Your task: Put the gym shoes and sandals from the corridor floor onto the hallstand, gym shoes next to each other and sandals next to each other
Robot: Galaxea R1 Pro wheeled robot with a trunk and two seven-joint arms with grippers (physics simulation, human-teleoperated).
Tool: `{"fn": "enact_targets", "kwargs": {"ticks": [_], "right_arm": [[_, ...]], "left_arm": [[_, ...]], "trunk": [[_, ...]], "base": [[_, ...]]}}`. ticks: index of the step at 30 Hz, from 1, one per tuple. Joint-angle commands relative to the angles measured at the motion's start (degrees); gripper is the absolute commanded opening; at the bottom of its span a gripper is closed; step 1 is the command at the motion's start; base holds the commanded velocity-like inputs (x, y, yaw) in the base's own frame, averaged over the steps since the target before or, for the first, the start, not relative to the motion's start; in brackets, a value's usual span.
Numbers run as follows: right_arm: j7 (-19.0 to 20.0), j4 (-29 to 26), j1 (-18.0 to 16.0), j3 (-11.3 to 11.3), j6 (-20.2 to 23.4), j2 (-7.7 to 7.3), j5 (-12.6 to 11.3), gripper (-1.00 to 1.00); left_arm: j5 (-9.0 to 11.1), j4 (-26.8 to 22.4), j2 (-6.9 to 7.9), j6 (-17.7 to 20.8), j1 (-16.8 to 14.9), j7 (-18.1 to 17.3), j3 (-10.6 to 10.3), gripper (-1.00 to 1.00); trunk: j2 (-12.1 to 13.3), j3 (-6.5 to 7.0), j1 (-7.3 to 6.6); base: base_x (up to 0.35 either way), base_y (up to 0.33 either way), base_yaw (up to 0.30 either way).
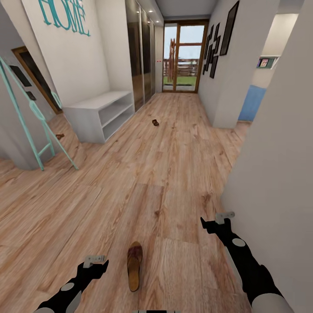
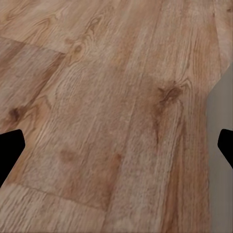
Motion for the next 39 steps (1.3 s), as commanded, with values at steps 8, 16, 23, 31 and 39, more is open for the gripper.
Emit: {"fn": "enact_targets", "kwargs": {"ticks": [8, 16, 23, 31, 39], "right_arm": [[0.4, -0.1, 0.0, -0.2, 0.3, 0.07, 0.6, 1.00], [0.4, -0.1, 0.0, -0.1, 0.3, 0.10, 0.6, 1.00], [0.4, -0.1, 0.0, -0.1, 0.3, 0.15, 0.6, 1.00], [0.4, 0.0, 0.0, -0.1, 0.3, 0.42, 0.7, 1.00], [0.4, 0.0, 0.0, -0.1, 0.4, 0.55, 0.6, 1.00]], "left_arm": [[-0.5, 0.1, -0.03, -0.2, 0.0, -0.3, 0.5, 1.00], [-0.4, 0.1, -0.03, -0.2, 0.0, -0.2, 0.7, 1.00], [-0.1, 0.2, -0.42, -0.3, 0.0, -0.2, 0.9, 1.00], [0.6, 0.1, -3.12, -0.2, 0.0, 1.8, 1.2, 1.00], [1.0, 0.1, -4.42, -0.3, 0.0, 4.2, 1.1, 1.00]], "trunk": [[0.0, -0.05, -0.01], [0.0, -0.05, -0.01], [0.0, -0.05, -0.01], [0.0, -0.05, -0.01], [0.0, -0.05, -0.01]], "base": [[0.021, -0.010, 0.000], [0.004, -0.002, 0.000], [0.000, 0.000, 0.000], [0.000, 0.000, 0.000], [0.000, 0.000, 0.000]]}}
